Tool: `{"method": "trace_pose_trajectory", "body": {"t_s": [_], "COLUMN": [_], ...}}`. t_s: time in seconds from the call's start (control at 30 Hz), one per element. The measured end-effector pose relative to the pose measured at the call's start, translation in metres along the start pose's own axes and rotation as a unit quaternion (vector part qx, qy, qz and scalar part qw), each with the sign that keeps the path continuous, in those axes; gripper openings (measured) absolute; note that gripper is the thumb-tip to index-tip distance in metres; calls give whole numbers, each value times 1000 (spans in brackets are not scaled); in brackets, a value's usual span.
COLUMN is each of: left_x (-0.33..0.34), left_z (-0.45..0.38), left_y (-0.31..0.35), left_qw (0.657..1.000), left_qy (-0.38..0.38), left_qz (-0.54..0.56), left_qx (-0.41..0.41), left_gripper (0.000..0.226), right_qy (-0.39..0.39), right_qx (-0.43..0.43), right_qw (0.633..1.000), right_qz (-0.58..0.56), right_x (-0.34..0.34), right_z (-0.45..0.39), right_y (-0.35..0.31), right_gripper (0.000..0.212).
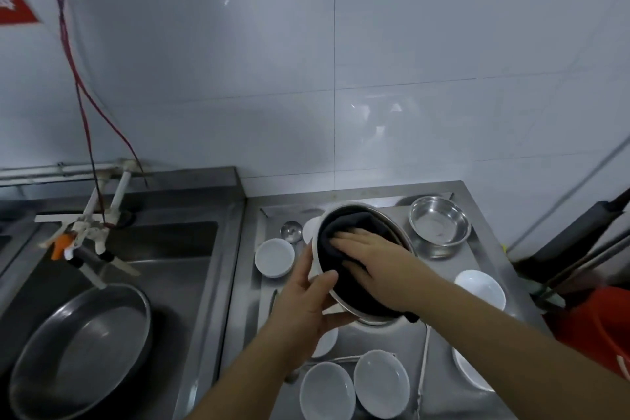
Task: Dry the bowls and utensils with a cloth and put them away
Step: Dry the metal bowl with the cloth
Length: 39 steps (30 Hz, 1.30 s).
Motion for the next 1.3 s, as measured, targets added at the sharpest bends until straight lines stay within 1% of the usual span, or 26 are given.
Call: {"method": "trace_pose_trajectory", "body": {"t_s": [0.07,0.13,0.2,0.27,0.33,0.4,0.5,0.57,0.6,0.67,0.7,0.73,0.77,0.83,0.9,0.97,1.0,1.07,1.13,1.23,1.3], "left_x": [1,5,12,20,27,31,35,35,35,34,33,33,33,31,31,31,32,33,33,36,38], "left_z": [5,7,7,6,3,0,-3,-3,-3,-2,-2,-1,0,3,5,5,5,5,5,4,1], "left_y": [-3,1,8,13,15,15,11,8,7,6,5,3,2,-3,-8,-11,-11,-10,-7,-3,-1], "left_qw": [1000,999,997,995,993,992,992,992,993,994,995,995,996,997,998,999,999,999,998,995,992], "left_qy": [1,-5,-10,-18,-24,-28,-34,-36,-34,-38,-46,-51,-53,-50,-42,-20,-10,6,14,29,34], "left_qz": [-14,-22,-22,-31,-30,-28,-42,-56,-62,-60,-58,-57,-57,-50,-36,-22,-17,-12,-8,-7,-17], "left_qx": [21,48,71,94,110,120,115,103,97,80,69,57,46,32,29,29,32,46,66,96,117], "left_gripper": [64,66,70,75,76,76,78,78,77,73,70,69,67,61,55,56,56,56,55,56,61], "right_qy": [20,46,59,58,60,40,-40,-77,-75,-45,-27,-9,7,44,72,93,107,123,117,88,52], "right_qx": [16,50,109,160,185,201,238,259,269,285,278,265,251,219,177,139,123,113,126,168,242], "right_qw": [999,995,989,983,981,978,968,953,940,886,864,856,861,897,937,969,980,986,982,975,966], "right_qz": [45,74,84,72,26,-23,-67,-135,-196,-362,-418,-444,-442,-382,-291,-180,-116,12,84,112,78], "right_x": [-5,-13,-18,-22,-24,-28,-25,-22,-21,-17,-14,-11,-9,-4,-3,-2,-1,0,-5,-8,-7], "right_z": [-2,-5,-6,-6,-2,4,9,13,17,24,25,26,25,21,15,7,3,-6,-12,-15,-16], "right_y": [-3,-5,-6,-8,-8,-10,-10,-12,-14,-20,-22,-24,-25,-24,-21,-15,-12,-2,6,7,3], "right_gripper": [47,41,30,22,22,28,33,37,35,30,28,27,25,22,18,13,13,23,34,35,31]}}
Point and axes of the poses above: each hand's wrist, its own z-axis away from the middle knuckle, its own x-axis out of the palm, y = z × x, the point moved 1 cm from there along -z, towards the middle knuckle, and after that the axes turned 12 degrees about z, right-handed, at the moved point
